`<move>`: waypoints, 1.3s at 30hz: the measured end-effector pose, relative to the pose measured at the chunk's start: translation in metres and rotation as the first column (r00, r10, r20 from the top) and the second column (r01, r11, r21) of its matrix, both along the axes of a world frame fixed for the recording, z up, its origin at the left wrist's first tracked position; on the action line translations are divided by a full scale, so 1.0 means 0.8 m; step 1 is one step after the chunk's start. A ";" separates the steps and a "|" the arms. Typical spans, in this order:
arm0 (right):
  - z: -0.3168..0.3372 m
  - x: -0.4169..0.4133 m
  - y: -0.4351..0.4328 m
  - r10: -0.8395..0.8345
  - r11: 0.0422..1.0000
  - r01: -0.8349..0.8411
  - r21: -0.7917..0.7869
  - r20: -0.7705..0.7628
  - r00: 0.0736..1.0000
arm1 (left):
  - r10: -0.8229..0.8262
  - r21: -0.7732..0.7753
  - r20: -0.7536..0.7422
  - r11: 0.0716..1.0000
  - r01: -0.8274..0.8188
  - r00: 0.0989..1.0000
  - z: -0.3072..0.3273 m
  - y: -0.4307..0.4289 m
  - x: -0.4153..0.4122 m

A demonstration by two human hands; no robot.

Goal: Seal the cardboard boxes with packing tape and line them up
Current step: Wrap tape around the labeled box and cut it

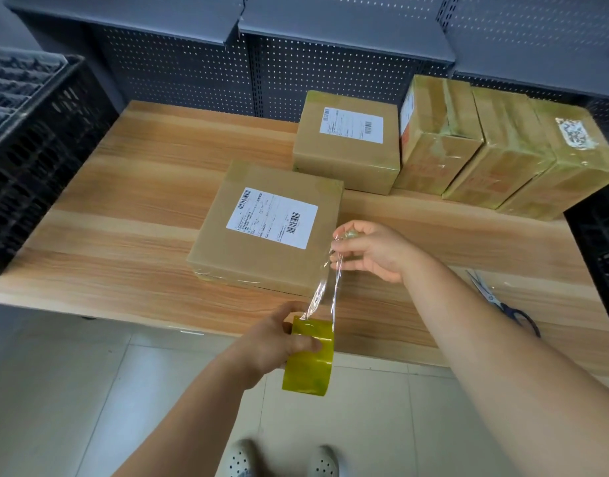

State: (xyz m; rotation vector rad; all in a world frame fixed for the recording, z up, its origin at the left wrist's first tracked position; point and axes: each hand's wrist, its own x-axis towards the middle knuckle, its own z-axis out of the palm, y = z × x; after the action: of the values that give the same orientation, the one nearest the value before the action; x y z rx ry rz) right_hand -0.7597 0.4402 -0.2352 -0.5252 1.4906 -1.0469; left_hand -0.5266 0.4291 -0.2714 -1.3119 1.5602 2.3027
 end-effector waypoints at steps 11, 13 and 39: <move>-0.028 -0.010 -0.017 -0.040 0.999 0.037 -0.022 -0.163 0.986 | 0.037 0.069 -0.003 0.997 -0.037 0.999 -0.015 -0.004 -0.018; -0.032 -0.012 -0.020 -0.045 0.999 0.042 -0.018 -0.159 0.986 | 0.023 0.062 0.000 0.998 -0.023 1.000 -0.017 -0.006 -0.019; -0.079 -0.028 -0.027 -0.117 0.993 0.117 -0.012 -0.166 0.979 | -0.041 0.032 0.188 0.999 0.035 0.981 -0.014 -0.023 -0.047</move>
State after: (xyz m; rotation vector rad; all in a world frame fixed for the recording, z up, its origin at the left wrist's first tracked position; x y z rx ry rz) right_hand -0.7821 0.4187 -0.2986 -0.5423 1.6844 -1.1179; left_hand -0.5643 0.4107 -0.2828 -1.4328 1.4739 2.1001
